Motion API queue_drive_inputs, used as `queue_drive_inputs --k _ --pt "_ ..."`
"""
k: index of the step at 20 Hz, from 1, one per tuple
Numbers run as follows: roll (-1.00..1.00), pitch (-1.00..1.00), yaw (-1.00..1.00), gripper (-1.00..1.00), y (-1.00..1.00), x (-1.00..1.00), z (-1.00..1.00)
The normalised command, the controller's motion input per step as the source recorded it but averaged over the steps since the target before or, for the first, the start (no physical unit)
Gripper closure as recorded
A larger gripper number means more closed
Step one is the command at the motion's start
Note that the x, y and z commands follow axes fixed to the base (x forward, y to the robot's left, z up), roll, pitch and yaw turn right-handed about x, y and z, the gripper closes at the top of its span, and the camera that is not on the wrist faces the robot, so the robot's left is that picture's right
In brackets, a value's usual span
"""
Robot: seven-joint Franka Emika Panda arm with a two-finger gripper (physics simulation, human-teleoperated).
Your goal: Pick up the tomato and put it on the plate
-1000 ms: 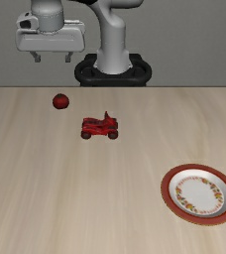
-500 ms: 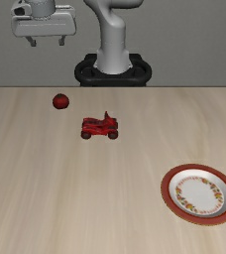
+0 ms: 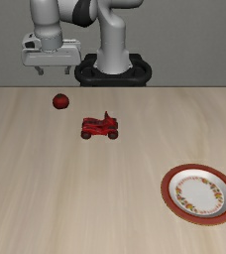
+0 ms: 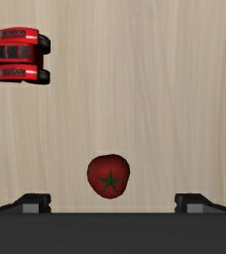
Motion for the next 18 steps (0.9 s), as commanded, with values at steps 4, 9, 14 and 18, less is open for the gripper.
queue_drive_inputs --k 4,9,14,18 --pt "0.00 0.00 0.00 -1.00 0.00 0.00 -1.00" --pt "0.00 0.00 0.00 -1.00 0.00 0.00 -1.00" --pt "0.00 0.00 0.00 1.00 0.00 -0.20 -0.20" --pt "0.00 0.00 0.00 1.00 0.00 0.00 0.00"
